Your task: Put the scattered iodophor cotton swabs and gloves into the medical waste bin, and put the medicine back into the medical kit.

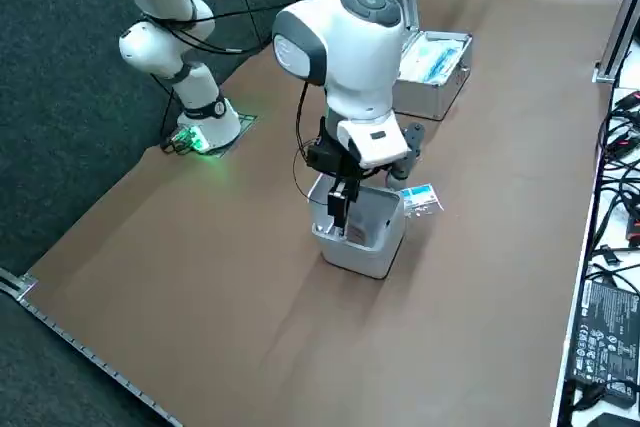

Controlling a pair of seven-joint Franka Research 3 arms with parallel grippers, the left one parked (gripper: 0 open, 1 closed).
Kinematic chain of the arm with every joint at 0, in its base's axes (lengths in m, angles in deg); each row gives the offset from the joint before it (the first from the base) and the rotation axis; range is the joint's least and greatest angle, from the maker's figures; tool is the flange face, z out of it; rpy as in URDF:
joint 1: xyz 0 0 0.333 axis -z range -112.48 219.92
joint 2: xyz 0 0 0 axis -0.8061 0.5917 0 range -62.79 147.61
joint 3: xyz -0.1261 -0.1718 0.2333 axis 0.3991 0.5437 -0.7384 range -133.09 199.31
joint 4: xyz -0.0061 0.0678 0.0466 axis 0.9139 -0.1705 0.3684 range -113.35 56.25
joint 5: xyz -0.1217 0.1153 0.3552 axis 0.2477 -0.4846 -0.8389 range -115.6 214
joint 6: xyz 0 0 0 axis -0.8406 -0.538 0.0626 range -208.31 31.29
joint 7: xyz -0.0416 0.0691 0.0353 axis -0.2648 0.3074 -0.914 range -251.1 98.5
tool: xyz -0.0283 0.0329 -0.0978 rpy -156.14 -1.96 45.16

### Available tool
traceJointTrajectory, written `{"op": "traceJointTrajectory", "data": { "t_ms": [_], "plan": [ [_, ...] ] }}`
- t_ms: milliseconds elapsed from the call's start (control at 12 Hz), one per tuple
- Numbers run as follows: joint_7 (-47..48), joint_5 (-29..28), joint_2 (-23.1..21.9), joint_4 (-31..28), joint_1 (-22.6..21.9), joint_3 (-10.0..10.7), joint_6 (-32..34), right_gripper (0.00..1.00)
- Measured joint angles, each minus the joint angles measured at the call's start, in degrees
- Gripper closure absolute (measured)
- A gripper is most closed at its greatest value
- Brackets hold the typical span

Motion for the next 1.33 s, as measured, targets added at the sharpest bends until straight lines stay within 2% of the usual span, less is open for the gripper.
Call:
{"op": "traceJointTrajectory", "data": {
  "t_ms": [167, 250, 500, 833, 1083, 1333],
  "plan": [
    [0.1, -0.08, -0.15, 0.3, -0.35, -0.32, -0.03, 0.19],
    [1.23, -1.66, -0.35, 0.54, -0.58, -1.45, -0.18, 0.0],
    [9.65, -4.7, -0.4, 0.51, -3.83, -3.73, -0.59, 0.03],
    [24.45, -4.81, 0.2, -2.38, -11.34, -4.15, -4.4, 0.1],
    [27.12, -4.14, 1.44, -5.42, -12.98, -4.12, -7.84, 0.12],
    [27.19, -1.05, 3.23, -8.26, -12.97, -3.79, -10.88, 0.14]
  ]
}}
